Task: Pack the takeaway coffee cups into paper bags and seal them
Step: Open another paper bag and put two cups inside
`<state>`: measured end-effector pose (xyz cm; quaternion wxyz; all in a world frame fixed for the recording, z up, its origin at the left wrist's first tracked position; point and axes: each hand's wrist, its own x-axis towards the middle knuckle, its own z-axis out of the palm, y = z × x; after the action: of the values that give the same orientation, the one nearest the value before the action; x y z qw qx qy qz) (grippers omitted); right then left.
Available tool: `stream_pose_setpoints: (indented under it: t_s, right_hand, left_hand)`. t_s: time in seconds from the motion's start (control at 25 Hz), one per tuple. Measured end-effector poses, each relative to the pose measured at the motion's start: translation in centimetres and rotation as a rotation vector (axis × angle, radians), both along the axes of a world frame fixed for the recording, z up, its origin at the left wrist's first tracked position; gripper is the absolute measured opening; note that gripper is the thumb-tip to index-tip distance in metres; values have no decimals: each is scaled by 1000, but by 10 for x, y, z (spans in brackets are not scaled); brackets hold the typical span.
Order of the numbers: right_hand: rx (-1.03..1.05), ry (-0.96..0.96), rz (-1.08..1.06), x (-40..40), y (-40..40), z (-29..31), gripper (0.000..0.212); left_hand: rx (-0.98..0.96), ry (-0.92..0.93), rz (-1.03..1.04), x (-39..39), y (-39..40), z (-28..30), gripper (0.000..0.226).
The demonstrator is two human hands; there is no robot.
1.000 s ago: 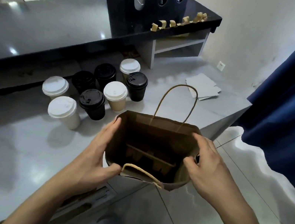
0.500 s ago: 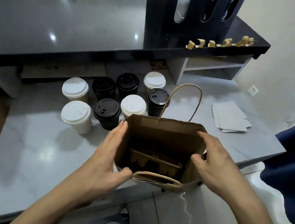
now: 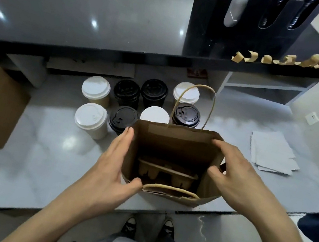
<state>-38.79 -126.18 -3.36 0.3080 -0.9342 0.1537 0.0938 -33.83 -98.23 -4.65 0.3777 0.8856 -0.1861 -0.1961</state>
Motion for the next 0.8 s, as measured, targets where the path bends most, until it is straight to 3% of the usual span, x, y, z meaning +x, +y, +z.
stream_pose_setpoints:
  t_s: [0.24, 0.6, 0.8]
  right_hand:
    - [-11, -2, 222, 24, -16, -2, 56]
    - [-56, -69, 320, 29, -19, 5, 43]
    - [68, -203, 202, 32, -26, 21, 10]
  left_hand:
    - [-5, 15, 168, -11, -15, 1, 103]
    - [19, 16, 236, -14, -18, 1, 107]
    - [15, 12, 232, -17, -11, -1, 107]
